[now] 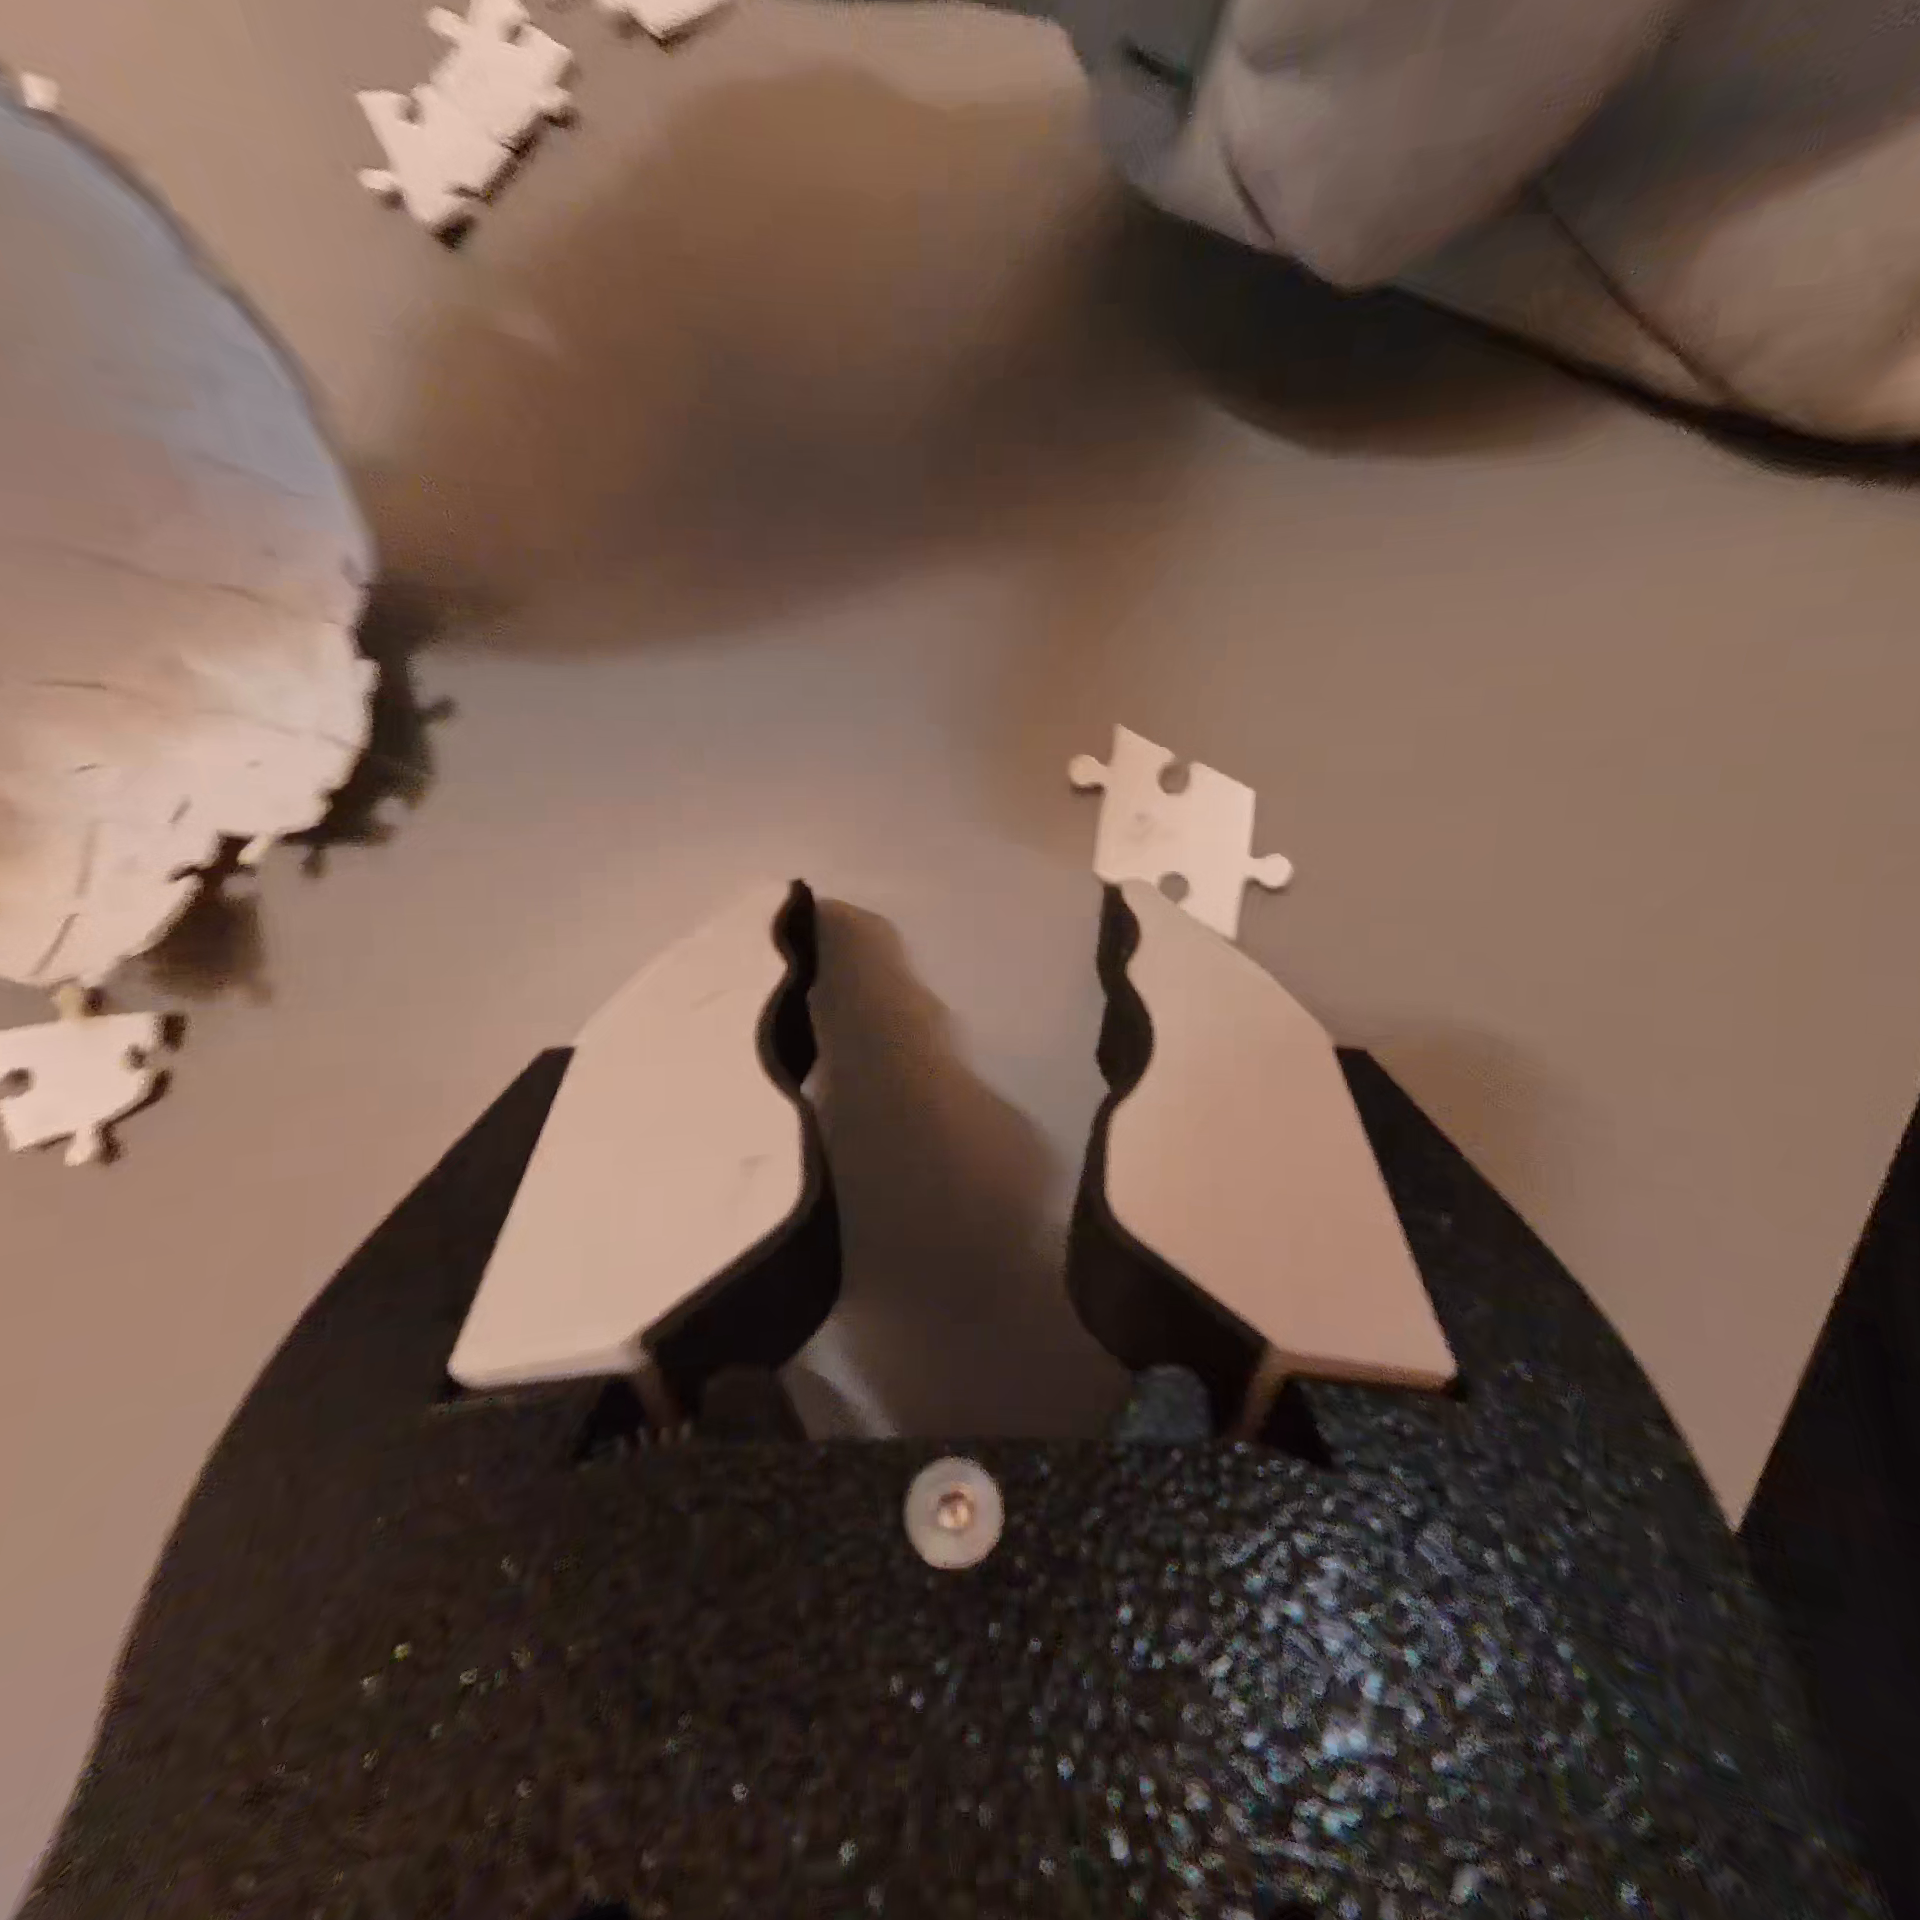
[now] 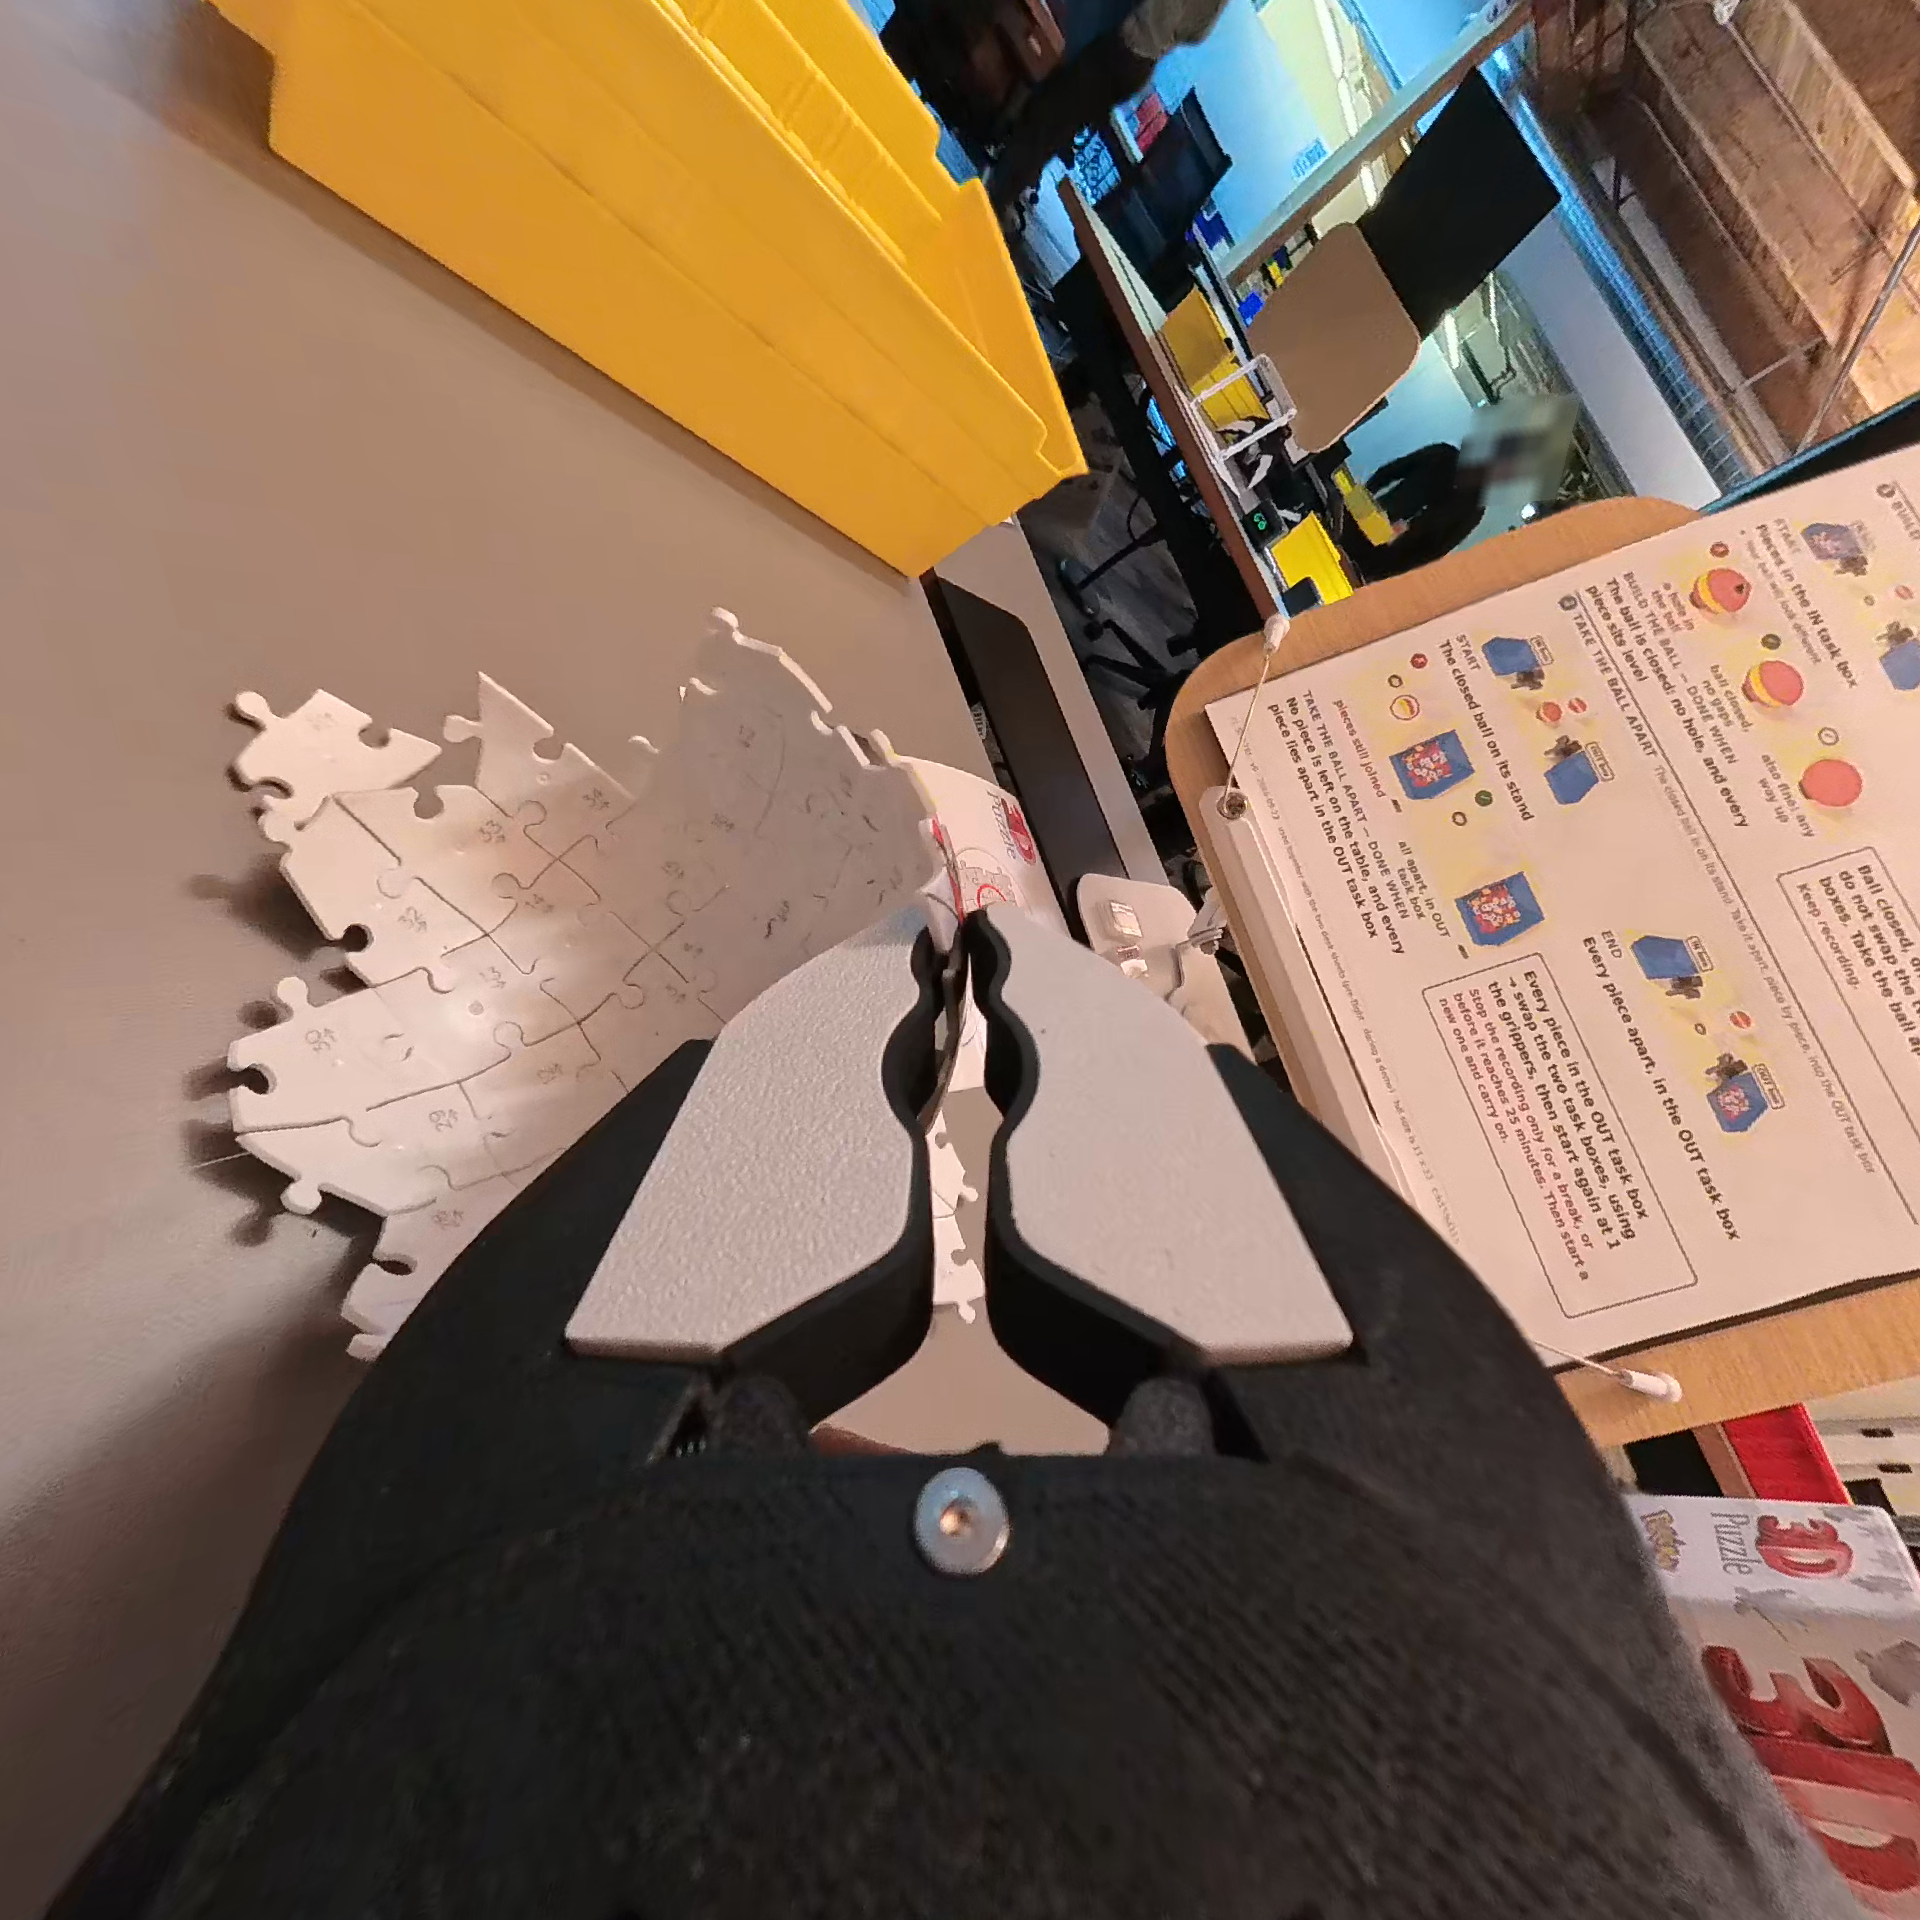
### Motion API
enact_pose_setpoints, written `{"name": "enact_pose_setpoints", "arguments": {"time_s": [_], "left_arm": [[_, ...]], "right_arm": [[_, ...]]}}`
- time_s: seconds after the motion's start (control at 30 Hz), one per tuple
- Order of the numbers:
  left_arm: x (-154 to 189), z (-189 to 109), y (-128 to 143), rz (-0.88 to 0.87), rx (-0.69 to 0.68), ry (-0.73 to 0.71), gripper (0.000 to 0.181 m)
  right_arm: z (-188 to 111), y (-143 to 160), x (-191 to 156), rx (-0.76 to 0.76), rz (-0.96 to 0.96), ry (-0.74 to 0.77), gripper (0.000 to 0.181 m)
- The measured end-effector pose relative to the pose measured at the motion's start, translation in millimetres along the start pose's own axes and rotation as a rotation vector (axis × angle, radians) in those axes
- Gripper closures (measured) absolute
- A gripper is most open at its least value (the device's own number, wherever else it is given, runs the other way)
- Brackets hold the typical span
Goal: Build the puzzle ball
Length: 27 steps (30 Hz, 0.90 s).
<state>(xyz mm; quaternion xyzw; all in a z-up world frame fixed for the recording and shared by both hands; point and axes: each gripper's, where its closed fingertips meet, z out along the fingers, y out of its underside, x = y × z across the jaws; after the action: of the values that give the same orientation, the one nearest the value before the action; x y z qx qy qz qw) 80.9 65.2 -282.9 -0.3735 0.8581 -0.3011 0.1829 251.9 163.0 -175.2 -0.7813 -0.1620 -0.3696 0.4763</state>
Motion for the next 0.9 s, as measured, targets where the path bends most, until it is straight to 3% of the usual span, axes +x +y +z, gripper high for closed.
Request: {"name": "enact_pose_setpoints", "arguments": {"time_s": [0.13,0.4,0.47,0.53,0.77,0.9], "left_arm": [[29,1,-6,0.007,0.020,0.090,0.124],[44,6,-22,-0.087,0.006,0.048,0.128],[39,12,-17,-0.087,-0.040,-0.016,0.138],[36,12,-16,-0.095,-0.047,-0.053,0.158],[10,2,-2,-0.137,-0.052,-0.137,0.149],[-18,-15,13,-0.286,-0.054,-0.249,0.144]], "right_arm": [[0,-6,-4,0.011,-0.020,-0.005,0.178],[0,-6,-6,0.015,-0.018,-0.015,0.178],[0,-4,-6,0.012,-0.012,-0.015,0.178],[0,-4,-5,0.017,-0.010,-0.018,0.178],[0,-2,-5,0.016,0.004,-0.016,0.178],[0,-1,-4,0.015,0.011,-0.021,0.178]]}}
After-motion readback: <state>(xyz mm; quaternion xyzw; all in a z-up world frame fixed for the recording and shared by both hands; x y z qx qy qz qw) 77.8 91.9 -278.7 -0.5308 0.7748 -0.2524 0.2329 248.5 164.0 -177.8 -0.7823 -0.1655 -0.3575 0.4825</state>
